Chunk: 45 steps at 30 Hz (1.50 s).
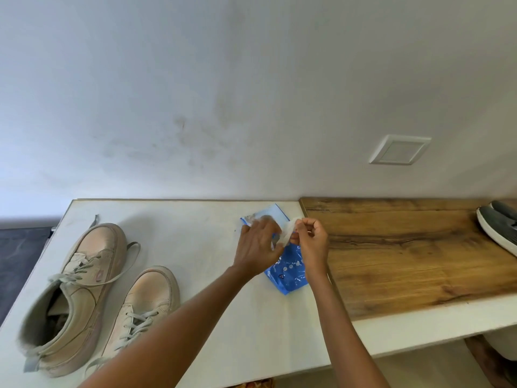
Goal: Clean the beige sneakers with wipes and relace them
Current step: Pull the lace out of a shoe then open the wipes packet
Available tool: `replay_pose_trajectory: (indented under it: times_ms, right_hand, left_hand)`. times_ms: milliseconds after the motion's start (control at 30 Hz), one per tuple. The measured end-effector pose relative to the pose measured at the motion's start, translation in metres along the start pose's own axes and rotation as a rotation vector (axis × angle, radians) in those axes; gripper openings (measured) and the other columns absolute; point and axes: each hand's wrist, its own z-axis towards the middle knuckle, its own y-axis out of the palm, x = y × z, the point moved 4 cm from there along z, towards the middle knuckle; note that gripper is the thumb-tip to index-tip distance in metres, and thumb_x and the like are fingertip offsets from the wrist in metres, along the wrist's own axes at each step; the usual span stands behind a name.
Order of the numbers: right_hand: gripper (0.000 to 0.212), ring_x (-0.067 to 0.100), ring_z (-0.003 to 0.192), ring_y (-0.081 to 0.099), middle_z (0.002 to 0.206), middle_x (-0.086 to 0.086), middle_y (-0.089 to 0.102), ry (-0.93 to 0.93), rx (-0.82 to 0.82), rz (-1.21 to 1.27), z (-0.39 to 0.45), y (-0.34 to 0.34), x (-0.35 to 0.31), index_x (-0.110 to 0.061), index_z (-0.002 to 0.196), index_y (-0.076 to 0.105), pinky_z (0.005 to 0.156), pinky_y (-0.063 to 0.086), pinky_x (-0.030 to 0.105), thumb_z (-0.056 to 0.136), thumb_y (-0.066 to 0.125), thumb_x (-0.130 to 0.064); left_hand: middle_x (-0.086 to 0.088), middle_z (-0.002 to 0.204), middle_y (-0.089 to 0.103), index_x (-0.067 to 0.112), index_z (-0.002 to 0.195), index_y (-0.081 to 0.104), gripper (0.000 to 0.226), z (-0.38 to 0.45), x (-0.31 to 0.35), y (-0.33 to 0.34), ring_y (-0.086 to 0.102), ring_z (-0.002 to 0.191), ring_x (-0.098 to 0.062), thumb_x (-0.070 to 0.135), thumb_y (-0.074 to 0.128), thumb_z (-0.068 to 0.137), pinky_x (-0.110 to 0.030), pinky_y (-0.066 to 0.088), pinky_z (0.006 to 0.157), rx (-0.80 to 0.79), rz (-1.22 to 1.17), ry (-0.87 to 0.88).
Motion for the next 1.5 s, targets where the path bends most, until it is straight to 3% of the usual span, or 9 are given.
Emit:
replay_pose_trajectory:
  times_ms: [100,267,433,667,867,1033,1133,1300,1500]
  right_hand:
    - [0.003,0.019,0.081,0.064,0.086,0.001,0.067,-0.042,-0.061,-0.088,-0.003,0.006,-0.004,-0.022,0.086,0.064,0.07,0.056,0.033,0.088,0.064,-0.02]
    - [0.014,0.009,0.086,0.06,0.092,-0.008,0.065,-0.046,-0.135,-0.104,-0.01,0.012,-0.013,-0.026,0.097,0.065,0.078,0.05,0.025,0.091,0.058,-0.015]
    - [0.011,0.013,0.086,0.061,0.097,0.0,0.063,0.04,-0.194,-0.202,-0.025,0.004,0.012,-0.018,0.106,0.055,0.071,0.049,0.016,0.097,0.049,-0.021]
    - [0.029,0.015,0.086,0.055,0.09,0.002,0.063,-0.08,-0.328,-0.556,-0.047,0.009,0.026,-0.014,0.098,0.059,0.074,0.043,0.023,0.098,0.041,-0.037]
    - [0.074,0.015,0.103,0.055,0.103,-0.001,0.064,-0.24,-0.376,-0.982,-0.045,0.018,0.022,-0.016,0.101,0.056,0.108,0.029,0.038,0.076,0.028,-0.08]
    - [0.084,0.019,0.091,0.057,0.093,0.001,0.06,-0.383,-0.145,-1.154,-0.054,0.013,0.017,-0.017,0.089,0.064,0.078,0.046,0.033,0.071,0.019,-0.086]
    - [0.1,0.021,0.102,0.059,0.106,0.004,0.065,-0.344,-0.203,-1.2,-0.06,0.019,0.023,-0.015,0.104,0.066,0.084,0.047,0.037,0.071,0.007,-0.087]
    - [0.053,0.018,0.105,0.053,0.107,0.003,0.065,-0.269,-0.331,-1.226,-0.051,0.027,0.022,-0.014,0.103,0.067,0.078,0.041,0.029,0.088,0.047,-0.061]
    - [0.025,0.028,0.104,0.056,0.108,0.012,0.058,-0.201,-0.333,-1.145,-0.031,0.027,0.018,-0.002,0.107,0.059,0.073,0.043,0.031,0.095,0.048,-0.022]
  left_hand:
    - [0.006,0.106,0.057,0.016,0.111,0.054,0.047,-0.003,0.003,-0.005,0.051,0.095,-0.01,0.047,0.054,0.076,-0.027,0.033,0.077,0.015,-0.237,-0.097]
    - [0.0,0.071,0.055,0.01,0.075,0.055,0.025,0.003,0.005,-0.007,0.05,0.066,-0.014,0.024,0.05,0.094,-0.026,0.043,0.059,0.001,-0.583,-0.455]
    - [-0.011,0.102,0.063,0.005,0.107,0.057,0.024,0.001,-0.011,-0.005,0.06,0.094,-0.024,0.021,0.041,0.1,-0.035,0.051,0.084,0.117,-1.11,-0.862]
    - [-0.007,0.102,0.059,0.011,0.109,0.052,0.02,-0.005,-0.015,-0.011,0.056,0.093,-0.023,0.024,0.039,0.101,-0.031,0.046,0.077,0.097,-1.115,-0.925]
    - [-0.005,0.094,0.06,0.012,0.102,0.056,0.018,-0.023,-0.035,-0.013,0.057,0.09,-0.023,0.024,0.043,0.099,-0.029,0.046,0.07,0.116,-1.008,-0.888]
    - [-0.008,0.099,0.06,0.01,0.108,0.054,0.02,-0.039,-0.052,-0.018,0.056,0.085,-0.021,0.025,0.042,0.1,-0.024,0.043,0.054,0.151,-0.967,-0.955]
    - [-0.013,0.104,0.06,0.007,0.114,0.055,0.026,-0.044,-0.055,-0.02,0.057,0.088,-0.024,0.025,0.042,0.1,-0.025,0.043,0.053,0.129,-0.949,-0.974]
    - [-0.009,0.092,0.059,0.011,0.102,0.053,0.018,-0.044,-0.05,-0.023,0.055,0.073,-0.017,0.024,0.041,0.1,-0.025,0.044,0.054,0.09,-0.977,-0.961]
    - [-0.006,0.085,0.06,0.016,0.082,0.055,0.02,-0.044,-0.051,-0.021,0.055,0.072,-0.016,0.021,0.045,0.098,-0.027,0.045,0.059,0.083,-1.033,-0.959]
